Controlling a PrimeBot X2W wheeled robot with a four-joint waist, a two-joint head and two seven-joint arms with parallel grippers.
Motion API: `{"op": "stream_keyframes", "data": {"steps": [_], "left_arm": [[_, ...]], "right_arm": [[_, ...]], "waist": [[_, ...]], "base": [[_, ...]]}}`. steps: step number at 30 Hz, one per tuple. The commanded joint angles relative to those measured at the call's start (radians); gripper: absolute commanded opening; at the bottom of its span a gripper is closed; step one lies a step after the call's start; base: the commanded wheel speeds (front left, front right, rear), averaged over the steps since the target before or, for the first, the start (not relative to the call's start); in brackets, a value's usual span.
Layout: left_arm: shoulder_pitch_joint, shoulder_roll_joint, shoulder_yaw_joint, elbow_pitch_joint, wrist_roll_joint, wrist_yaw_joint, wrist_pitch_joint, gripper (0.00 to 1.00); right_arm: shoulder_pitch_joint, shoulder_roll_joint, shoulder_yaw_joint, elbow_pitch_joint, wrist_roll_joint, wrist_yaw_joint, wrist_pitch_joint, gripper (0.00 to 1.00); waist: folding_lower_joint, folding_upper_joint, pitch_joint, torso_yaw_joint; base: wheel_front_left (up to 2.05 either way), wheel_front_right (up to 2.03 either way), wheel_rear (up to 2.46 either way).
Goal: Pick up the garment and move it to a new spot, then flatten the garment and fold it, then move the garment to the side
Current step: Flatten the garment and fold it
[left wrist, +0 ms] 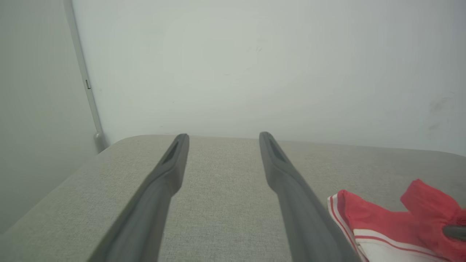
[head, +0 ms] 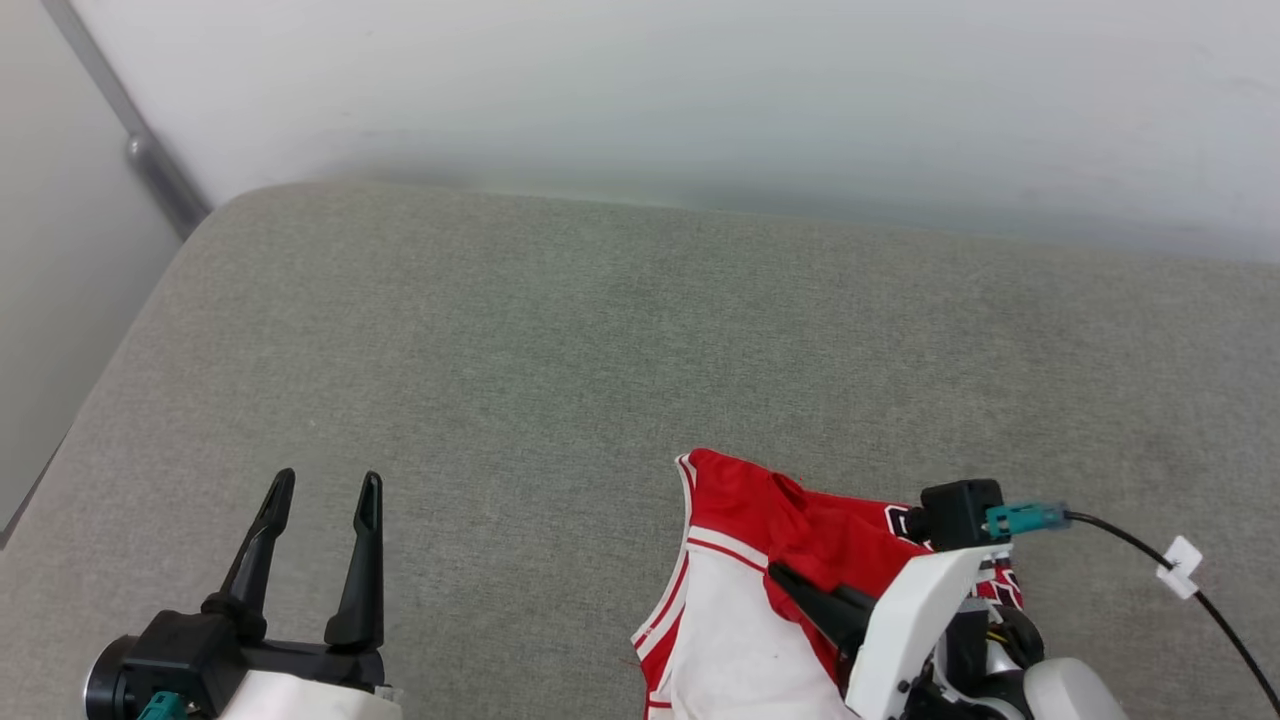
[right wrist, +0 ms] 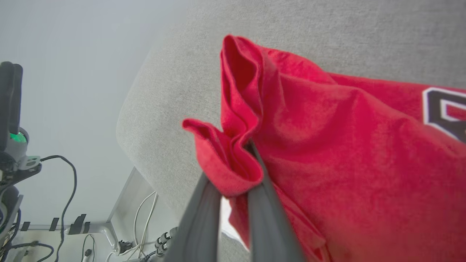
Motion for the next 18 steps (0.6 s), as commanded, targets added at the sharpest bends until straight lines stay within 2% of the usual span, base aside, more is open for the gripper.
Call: {"op": "stream_keyframes", "data": {"steps": [1, 2, 3, 7, 12, 15, 18], "left_arm": [[0.004, 0.004, 0.0, 0.002, -0.003, -0.002, -0.002, 1.0], [0.003, 0.005, 0.0, 0.003, -0.004, -0.002, -0.002, 1.0], [0.002, 0.006, 0.001, 0.003, -0.004, -0.001, -0.002, 1.0], [0.006, 0.007, 0.005, 0.008, -0.006, -0.002, -0.002, 1.0], [0.014, 0.011, 0.005, 0.012, -0.003, -0.002, -0.002, 1.0], [0.012, 0.015, 0.005, 0.009, -0.002, -0.001, -0.002, 1.0], [0.012, 0.016, 0.004, 0.005, 0.0, -0.002, -0.002, 1.0]], "right_arm": [[-0.024, 0.001, 0.017, 0.044, 0.003, 0.0, -0.022, 0.0], [-0.034, 0.001, 0.028, 0.061, -0.002, 0.0, -0.035, 0.35], [-0.044, 0.001, 0.039, 0.077, -0.006, 0.0, -0.05, 1.0], [-0.064, 0.001, 0.105, 0.108, 0.014, 0.0, -0.081, 1.0], [-0.092, 0.001, 0.155, 0.091, 0.021, 0.0, -0.103, 1.0], [-0.124, 0.001, 0.147, 0.072, -0.024, 0.0, -0.117, 1.0], [-0.171, 0.001, 0.115, 0.054, -0.135, 0.0, -0.132, 1.0]], "waist": [[0.0, -0.0001, 0.003, 0.009], [0.0, -0.0001, 0.004, 0.011], [0.0, -0.0001, 0.006, 0.013], [0.0, -0.0001, 0.004, 0.012], [0.0, -0.0001, -0.006, -0.008], [0.0, -0.0001, -0.012, -0.026], [0.0, -0.0001, -0.015, -0.048]], "base": [[0.0, 0.0, 0.0], [0.0, 0.0, 0.0], [0.0, 0.0, 0.0], [0.0, 0.0, 0.0], [0.0, 0.0, 0.0], [0.0, 0.0, 0.0], [0.0, 0.0, 0.0]]}}
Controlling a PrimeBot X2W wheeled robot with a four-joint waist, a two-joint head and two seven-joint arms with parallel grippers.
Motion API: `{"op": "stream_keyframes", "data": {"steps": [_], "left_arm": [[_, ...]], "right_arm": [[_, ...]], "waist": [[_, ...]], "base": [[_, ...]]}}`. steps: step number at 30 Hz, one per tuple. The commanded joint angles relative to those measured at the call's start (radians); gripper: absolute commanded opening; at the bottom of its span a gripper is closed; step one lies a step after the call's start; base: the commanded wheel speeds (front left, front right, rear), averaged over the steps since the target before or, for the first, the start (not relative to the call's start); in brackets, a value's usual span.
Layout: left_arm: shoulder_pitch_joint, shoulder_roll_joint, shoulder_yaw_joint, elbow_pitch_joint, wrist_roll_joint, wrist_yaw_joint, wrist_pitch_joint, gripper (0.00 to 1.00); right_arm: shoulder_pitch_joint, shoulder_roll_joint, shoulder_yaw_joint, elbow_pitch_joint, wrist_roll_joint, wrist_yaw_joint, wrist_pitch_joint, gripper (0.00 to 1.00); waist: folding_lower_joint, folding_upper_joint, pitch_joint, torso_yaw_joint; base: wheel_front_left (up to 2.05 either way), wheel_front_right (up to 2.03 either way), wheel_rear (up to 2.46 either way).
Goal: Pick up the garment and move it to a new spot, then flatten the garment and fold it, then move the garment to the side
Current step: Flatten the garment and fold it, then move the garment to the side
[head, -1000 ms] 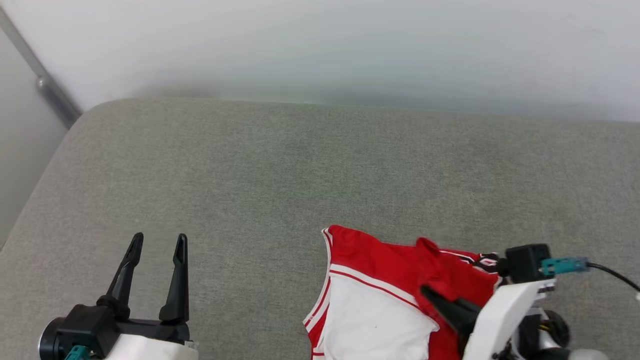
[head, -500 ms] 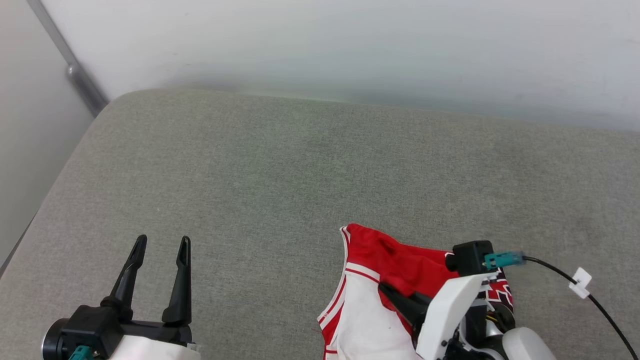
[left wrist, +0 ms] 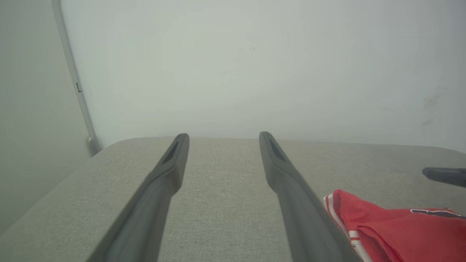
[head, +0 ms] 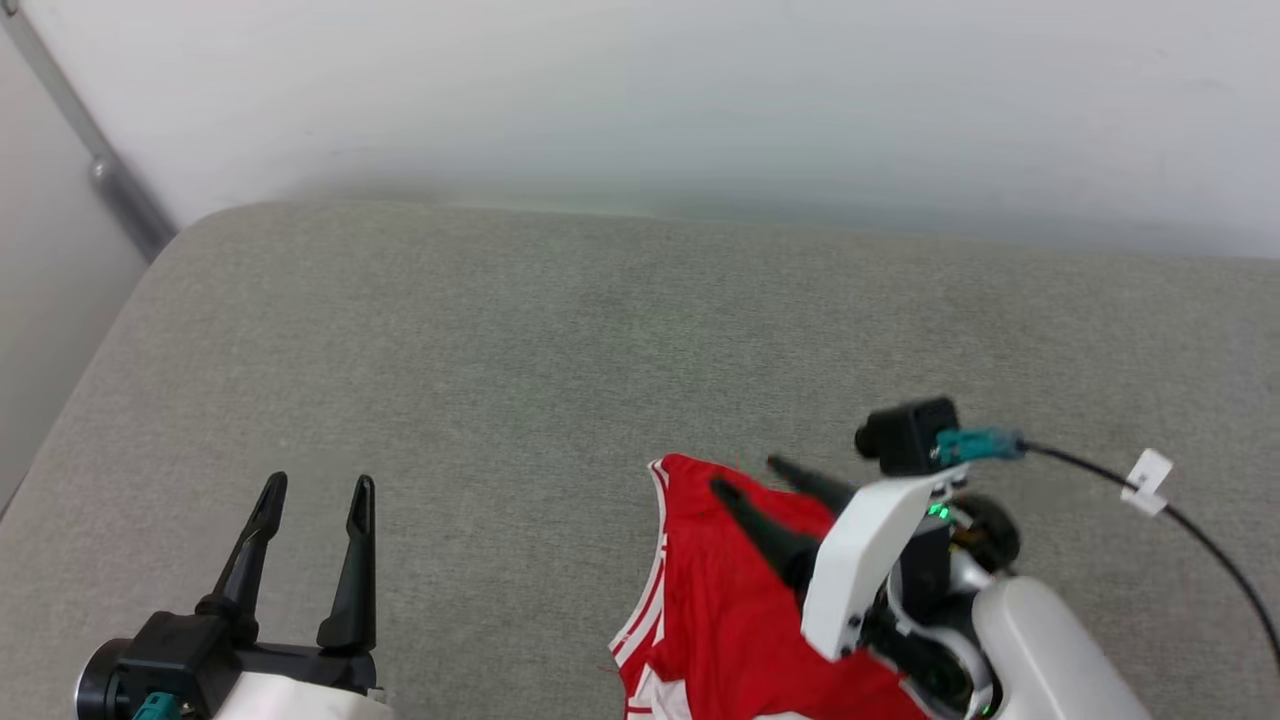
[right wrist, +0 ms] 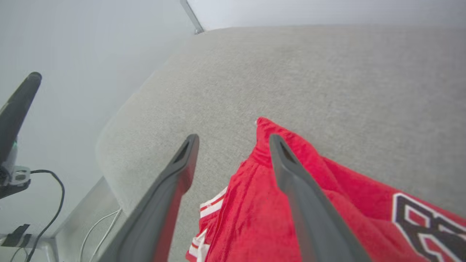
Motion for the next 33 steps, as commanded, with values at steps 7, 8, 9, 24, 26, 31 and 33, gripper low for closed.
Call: {"op": "stream_keyframes", "data": {"steps": [7, 8, 9, 24, 26, 31, 33], "left_arm": [[-0.002, -0.005, 0.001, -0.012, 0.005, -0.002, -0.002, 1.0], [-0.002, -0.005, 0.001, -0.012, 0.005, -0.002, -0.002, 1.0], [-0.005, -0.007, 0.002, -0.013, 0.005, -0.001, -0.002, 1.0], [-0.018, -0.025, -0.002, -0.015, 0.016, -0.002, -0.002, 1.0], [-0.012, -0.027, -0.006, -0.013, 0.016, -0.002, -0.002, 1.0], [0.018, -0.035, -0.007, -0.011, 0.008, -0.001, -0.002, 1.0], [0.019, -0.037, -0.011, -0.012, 0.009, -0.002, -0.002, 1.0]], "right_arm": [[-0.104, -0.108, -0.096, -0.066, -0.354, 0.0, -0.096, 1.0], [-0.104, -0.108, -0.096, -0.066, -0.354, 0.0, -0.096, 1.0], [-0.105, -0.129, -0.116, -0.065, -0.39, -0.001, -0.126, 1.0], [0.139, -0.159, -0.386, -0.177, -0.46, 0.0, -0.494, 1.0], [0.179, -0.153, -0.387, -0.21, -0.486, 0.0, -0.53, 1.0], [0.252, -0.079, -0.408, -0.265, -0.5, 0.0, -0.582, 1.0], [0.266, -0.061, -0.408, -0.27, -0.51, 0.0, -0.589, 1.0]], "waist": [[0.0, -0.0001, 0.001, -0.065], [0.0, -0.0001, 0.001, -0.065], [0.0, -0.0001, 0.003, -0.071], [0.0, -0.0001, 0.023, -0.107], [0.0, -0.0001, 0.023, -0.107], [0.0, -0.0001, 0.022, -0.109], [0.0, -0.0001, 0.023, -0.109]], "base": [[0.0, 0.0, 0.0], [0.0, 0.0, 0.0], [0.0, 0.0, 0.0], [0.0, 0.0, 0.0], [0.0, 0.0, 0.0], [0.0, 0.0, 0.0], [0.0, 0.0, 0.0]]}}
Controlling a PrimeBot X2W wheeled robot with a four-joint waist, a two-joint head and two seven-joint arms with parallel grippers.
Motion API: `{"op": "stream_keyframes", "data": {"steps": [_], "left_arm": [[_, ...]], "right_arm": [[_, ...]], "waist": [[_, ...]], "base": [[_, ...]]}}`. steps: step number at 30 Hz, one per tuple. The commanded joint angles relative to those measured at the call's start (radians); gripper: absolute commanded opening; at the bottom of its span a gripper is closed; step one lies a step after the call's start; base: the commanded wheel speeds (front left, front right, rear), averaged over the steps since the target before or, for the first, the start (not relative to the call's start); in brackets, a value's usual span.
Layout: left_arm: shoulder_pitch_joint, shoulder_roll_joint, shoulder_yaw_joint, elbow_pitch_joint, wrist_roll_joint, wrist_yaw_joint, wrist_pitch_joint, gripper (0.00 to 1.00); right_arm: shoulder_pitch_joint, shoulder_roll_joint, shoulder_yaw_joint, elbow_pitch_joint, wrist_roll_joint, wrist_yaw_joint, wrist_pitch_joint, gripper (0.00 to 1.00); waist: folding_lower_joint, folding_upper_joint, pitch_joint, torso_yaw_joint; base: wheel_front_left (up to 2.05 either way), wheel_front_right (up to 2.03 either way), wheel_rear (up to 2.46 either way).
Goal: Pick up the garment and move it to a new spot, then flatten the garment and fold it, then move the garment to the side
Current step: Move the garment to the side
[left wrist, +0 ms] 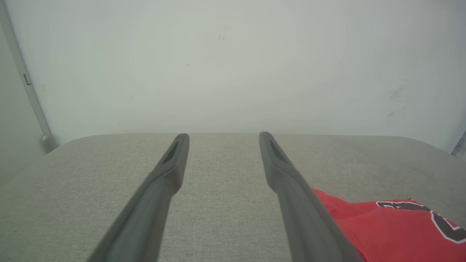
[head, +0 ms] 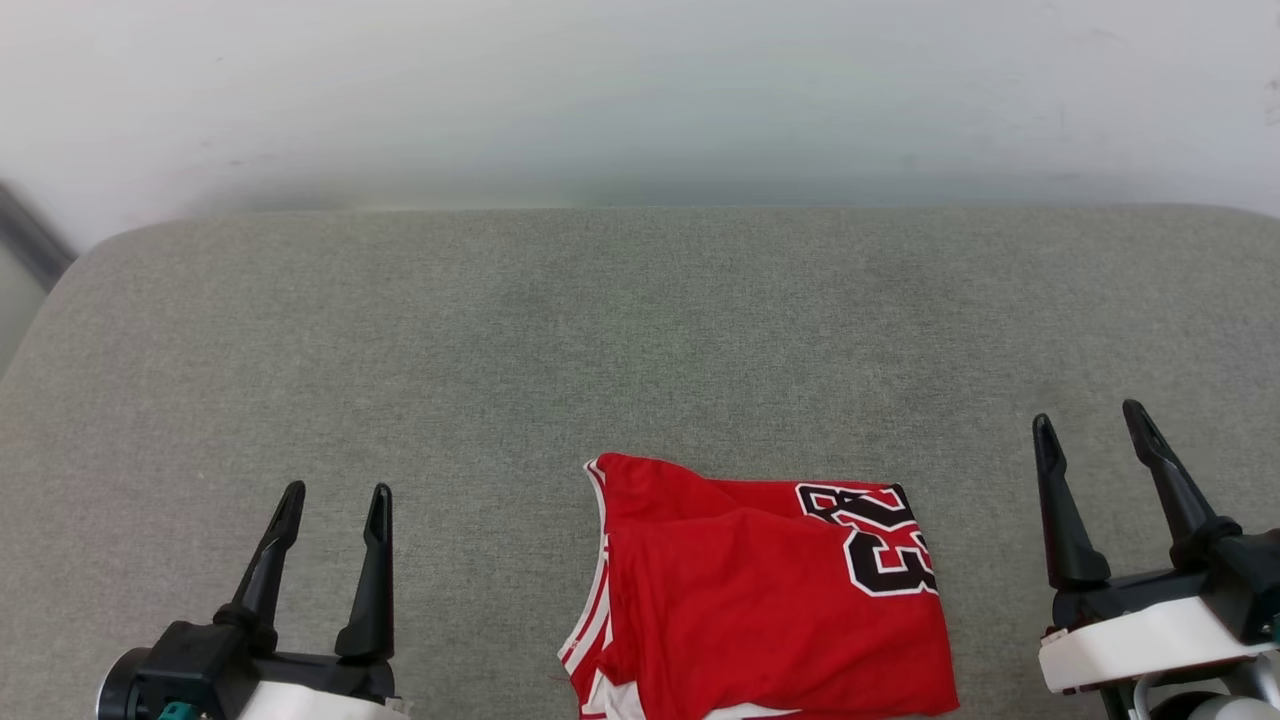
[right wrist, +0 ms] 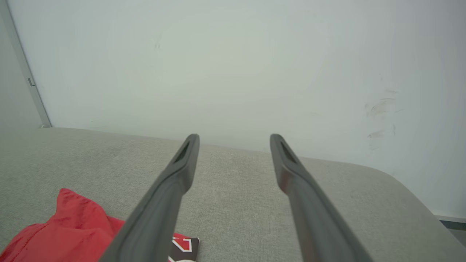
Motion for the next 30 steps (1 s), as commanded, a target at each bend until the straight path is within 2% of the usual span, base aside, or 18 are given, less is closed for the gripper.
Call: {"op": "stream_keyframes", "data": {"steps": [1, 8, 21, 25, 30], "left_arm": [[0.005, -0.005, -0.005, 0.0, 0.001, -0.002, -0.002, 1.0], [-0.003, -0.005, -0.008, -0.003, 0.005, -0.002, -0.002, 1.0], [-0.017, -0.013, -0.022, -0.004, 0.006, -0.002, -0.002, 1.0], [-0.022, -0.014, -0.029, -0.003, 0.008, -0.002, -0.002, 1.0], [-0.037, -0.013, -0.035, -0.002, 0.004, -0.002, -0.002, 1.0]], "right_arm": [[0.013, 0.012, -0.003, -0.004, -0.009, -0.001, -0.009, 1.0], [0.021, 0.037, -0.007, -0.001, -0.018, -0.001, -0.005, 1.0], [0.026, 0.047, 0.003, -0.006, -0.008, -0.001, 0.036, 1.0], [0.013, 0.004, 0.038, -0.025, 0.026, -0.001, 0.152, 1.0], [0.004, -0.085, 0.116, -0.056, 0.126, -0.001, 0.467, 1.0]], "waist": [[0.0, 0.0, 0.001, 0.0], [0.0, 0.0, 0.001, 0.005], [0.0, 0.0, 0.014, 0.009], [0.0, 0.0, 0.026, 0.013], [0.0, 0.0, 0.047, 0.028]], "base": [[0.0, 0.0, 0.0], [0.0, 0.0, 0.0], [0.0, 0.0, 0.0], [0.0, 0.0, 0.0], [0.0, 0.0, 0.0]]}}
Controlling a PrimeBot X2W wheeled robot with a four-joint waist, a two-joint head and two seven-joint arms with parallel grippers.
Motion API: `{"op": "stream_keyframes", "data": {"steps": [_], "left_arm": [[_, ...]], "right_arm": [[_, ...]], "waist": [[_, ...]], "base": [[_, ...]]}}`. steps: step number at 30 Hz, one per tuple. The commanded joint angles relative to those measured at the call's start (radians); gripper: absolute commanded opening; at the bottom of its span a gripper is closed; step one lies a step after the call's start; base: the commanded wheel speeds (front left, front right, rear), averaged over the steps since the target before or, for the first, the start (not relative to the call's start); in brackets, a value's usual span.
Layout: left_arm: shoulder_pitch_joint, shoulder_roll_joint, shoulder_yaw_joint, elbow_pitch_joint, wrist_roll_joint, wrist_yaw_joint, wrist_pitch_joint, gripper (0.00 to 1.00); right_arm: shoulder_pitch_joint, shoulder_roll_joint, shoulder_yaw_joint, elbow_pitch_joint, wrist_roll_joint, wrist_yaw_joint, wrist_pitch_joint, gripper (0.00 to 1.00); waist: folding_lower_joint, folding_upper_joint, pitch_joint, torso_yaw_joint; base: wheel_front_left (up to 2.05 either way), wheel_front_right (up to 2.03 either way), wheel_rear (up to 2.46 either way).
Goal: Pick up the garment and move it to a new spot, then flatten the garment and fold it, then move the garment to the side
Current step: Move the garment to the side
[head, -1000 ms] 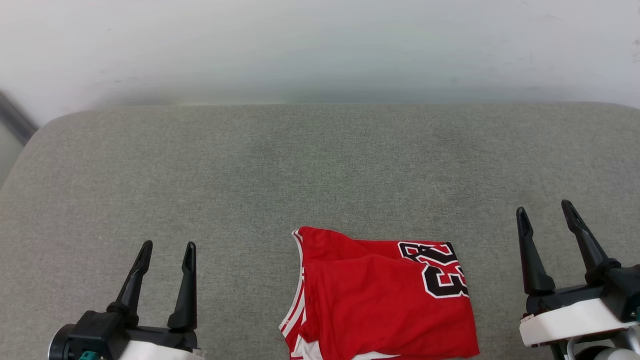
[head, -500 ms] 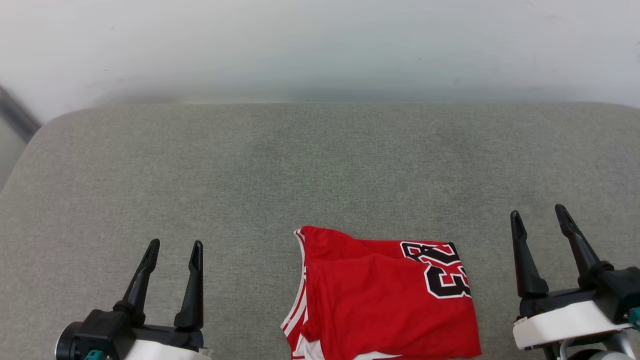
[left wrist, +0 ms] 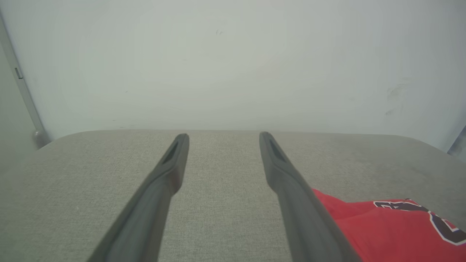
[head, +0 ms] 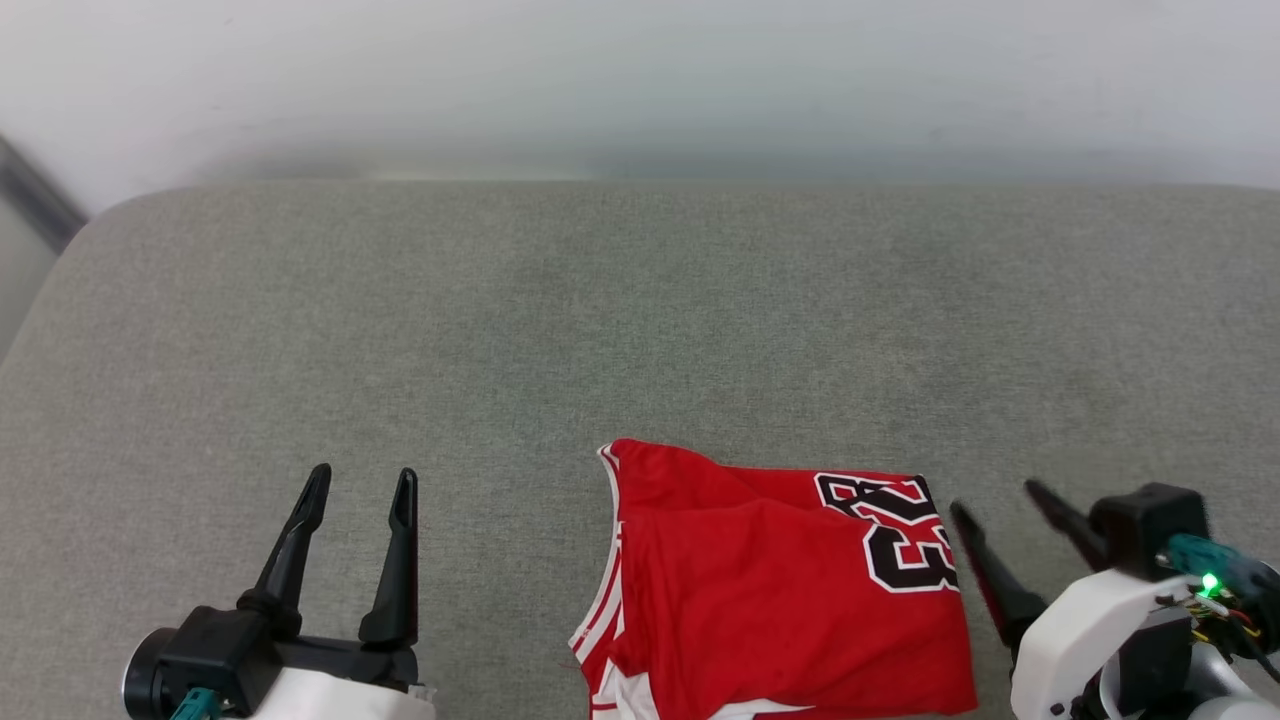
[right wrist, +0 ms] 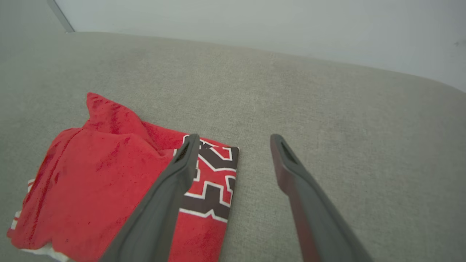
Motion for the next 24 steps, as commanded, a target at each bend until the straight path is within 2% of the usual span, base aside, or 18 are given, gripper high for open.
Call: {"op": "stream_keyframes", "data": {"steps": [1, 6, 11, 17, 24], "left_arm": [[-0.018, 0.001, -0.006, 0.002, 0.0, -0.002, -0.002, 1.0], [-0.035, 0.002, -0.019, 0.009, -0.002, -0.002, -0.002, 1.0], [-0.059, 0.001, -0.039, 0.018, -0.009, -0.002, -0.002, 1.0], [-0.084, -0.001, -0.063, 0.029, -0.009, -0.002, -0.002, 1.0], [-0.103, -0.003, -0.076, 0.042, -0.013, -0.002, -0.002, 1.0]], "right_arm": [[-0.012, -0.032, 0.023, -0.023, 0.037, -0.001, 0.113, 1.0], [-0.023, -0.052, 0.028, -0.064, 0.11, -0.001, 0.445, 1.0], [-0.049, -0.028, 0.005, -0.063, 0.09, -0.001, 0.636, 1.0], [-0.065, 0.01, -0.033, 0.014, 0.029, -0.001, 0.706, 1.0], [-0.065, 0.048, -0.016, 0.105, 0.006, 0.0, 0.695, 1.0]], "waist": [[0.0, 0.0, 0.013, 0.01], [0.0, 0.0, 0.042, 0.037], [0.0, 0.0, 0.074, 0.077], [0.0, 0.0, 0.107, 0.129], [0.0, 0.0, 0.129, 0.165]], "base": [[0.0, 0.0, 0.0], [0.0, 0.0, 0.0], [0.0, 0.0, 0.0], [0.0, 0.0, 0.0], [0.0, 0.0, 0.0]]}}
